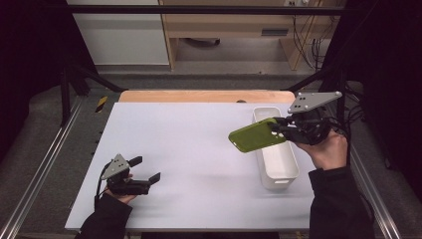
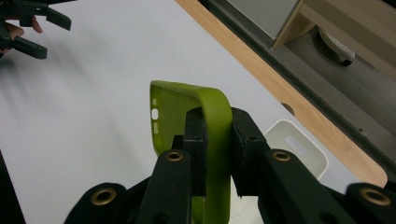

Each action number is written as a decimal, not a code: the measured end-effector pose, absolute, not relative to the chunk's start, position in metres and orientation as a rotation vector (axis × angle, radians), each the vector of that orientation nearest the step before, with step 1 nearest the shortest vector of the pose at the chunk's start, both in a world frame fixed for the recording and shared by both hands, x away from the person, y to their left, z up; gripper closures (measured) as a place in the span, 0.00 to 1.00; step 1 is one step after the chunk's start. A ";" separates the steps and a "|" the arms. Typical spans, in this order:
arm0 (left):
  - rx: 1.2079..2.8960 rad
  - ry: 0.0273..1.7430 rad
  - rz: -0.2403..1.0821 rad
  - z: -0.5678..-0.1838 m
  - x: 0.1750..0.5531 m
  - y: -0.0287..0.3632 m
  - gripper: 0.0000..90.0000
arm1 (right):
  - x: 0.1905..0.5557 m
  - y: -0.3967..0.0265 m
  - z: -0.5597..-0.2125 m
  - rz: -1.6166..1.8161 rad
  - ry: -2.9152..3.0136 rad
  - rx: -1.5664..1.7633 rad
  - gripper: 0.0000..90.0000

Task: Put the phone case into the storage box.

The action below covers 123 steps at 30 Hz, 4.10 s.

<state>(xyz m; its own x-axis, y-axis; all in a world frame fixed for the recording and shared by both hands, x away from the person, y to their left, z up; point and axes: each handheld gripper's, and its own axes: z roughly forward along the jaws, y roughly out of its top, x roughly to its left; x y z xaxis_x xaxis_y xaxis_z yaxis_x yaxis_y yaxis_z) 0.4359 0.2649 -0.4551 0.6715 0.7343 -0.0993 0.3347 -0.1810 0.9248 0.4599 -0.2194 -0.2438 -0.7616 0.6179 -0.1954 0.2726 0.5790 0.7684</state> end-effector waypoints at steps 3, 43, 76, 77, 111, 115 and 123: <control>1.777 0.857 0.450 -0.455 0.436 0.265 0.04 | 0.462 -0.220 -0.243 1.023 2.354 0.697 0.87; 1.788 0.846 0.444 -0.457 0.436 0.264 0.04 | 0.484 -0.234 -0.221 0.712 2.247 0.606 0.87; 1.797 0.841 0.434 -0.460 0.438 0.263 0.04 | 0.527 -0.238 -0.240 0.542 2.275 0.534 0.87; 1.796 0.840 0.432 -0.460 0.438 0.263 0.04 | 0.528 -0.238 -0.241 0.538 2.277 0.526 0.87; 1.801 0.845 0.433 -0.461 0.440 0.264 0.04 | 0.579 -0.235 -0.251 0.415 2.382 0.324 0.87; 1.803 0.845 0.433 -0.461 0.441 0.263 0.04 | 0.583 -0.237 -0.254 0.388 2.402 0.317 0.87; 1.806 0.846 0.430 -0.462 0.441 0.263 0.04 | 0.591 -0.235 -0.260 0.372 2.434 0.261 0.87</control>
<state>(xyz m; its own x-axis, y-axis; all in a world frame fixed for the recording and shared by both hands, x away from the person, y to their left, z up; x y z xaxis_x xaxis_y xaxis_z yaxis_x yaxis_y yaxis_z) 0.4412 0.2633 -0.4617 0.6856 0.7212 -0.0989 0.3452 -0.2025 0.9164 0.5913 -0.2352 -0.2599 -0.7670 0.2777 -0.5784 0.0921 0.9398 0.3291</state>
